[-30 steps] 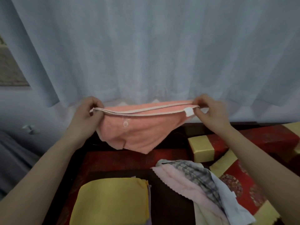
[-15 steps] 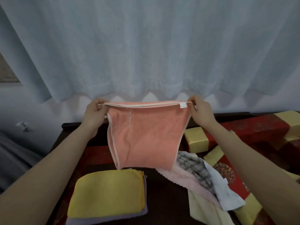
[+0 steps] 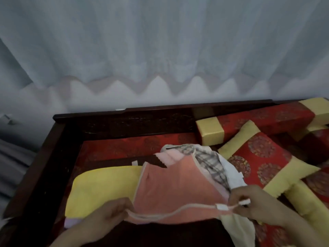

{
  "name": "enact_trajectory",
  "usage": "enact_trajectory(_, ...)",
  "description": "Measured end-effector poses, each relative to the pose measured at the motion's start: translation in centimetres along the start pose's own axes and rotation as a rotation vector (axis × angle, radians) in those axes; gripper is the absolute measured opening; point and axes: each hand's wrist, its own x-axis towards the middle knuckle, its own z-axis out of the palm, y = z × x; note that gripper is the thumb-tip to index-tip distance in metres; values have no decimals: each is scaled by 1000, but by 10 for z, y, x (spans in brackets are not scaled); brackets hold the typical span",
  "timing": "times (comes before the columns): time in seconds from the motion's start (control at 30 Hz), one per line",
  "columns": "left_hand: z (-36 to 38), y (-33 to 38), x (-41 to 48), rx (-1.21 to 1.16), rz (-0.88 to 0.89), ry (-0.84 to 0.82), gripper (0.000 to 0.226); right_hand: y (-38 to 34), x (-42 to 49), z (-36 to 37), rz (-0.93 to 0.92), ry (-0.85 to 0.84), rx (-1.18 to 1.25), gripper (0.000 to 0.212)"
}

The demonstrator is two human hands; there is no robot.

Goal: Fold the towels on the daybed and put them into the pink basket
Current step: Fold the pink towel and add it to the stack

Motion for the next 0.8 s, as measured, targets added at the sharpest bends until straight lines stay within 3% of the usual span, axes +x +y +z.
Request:
enact_trajectory(0.07,32,-23,7,101,-69,-124,24,22,-2,26,56,-49,8,17)
enact_trajectory(0.13,56,-37,15,166,-112,-132,47,44,3,54,109,-75,3,5)
enact_trajectory(0.23,70,-42,34,32,-124,55,11,64,20,87,122,31,76,15)
enact_trajectory(0.33,68,-33,68,-74,-168,285,16,74,48,101,158,214,159,30)
enact_trajectory(0.43,59,-16,104,-167,-173,434,14,69,80,95,195,347,224,9)
enact_trajectory(0.5,55,-10,128,-210,-197,450,11,70,104,85,201,387,264,31)
enact_trajectory(0.63,49,-10,157,-221,-307,405,28,76,142,74,255,389,281,16)
enact_trajectory(0.73,47,-19,168,-85,-279,364,48,83,160,71,226,387,273,41)
enact_trajectory(0.8,50,-22,173,12,-234,355,44,92,168,71,184,374,209,47)
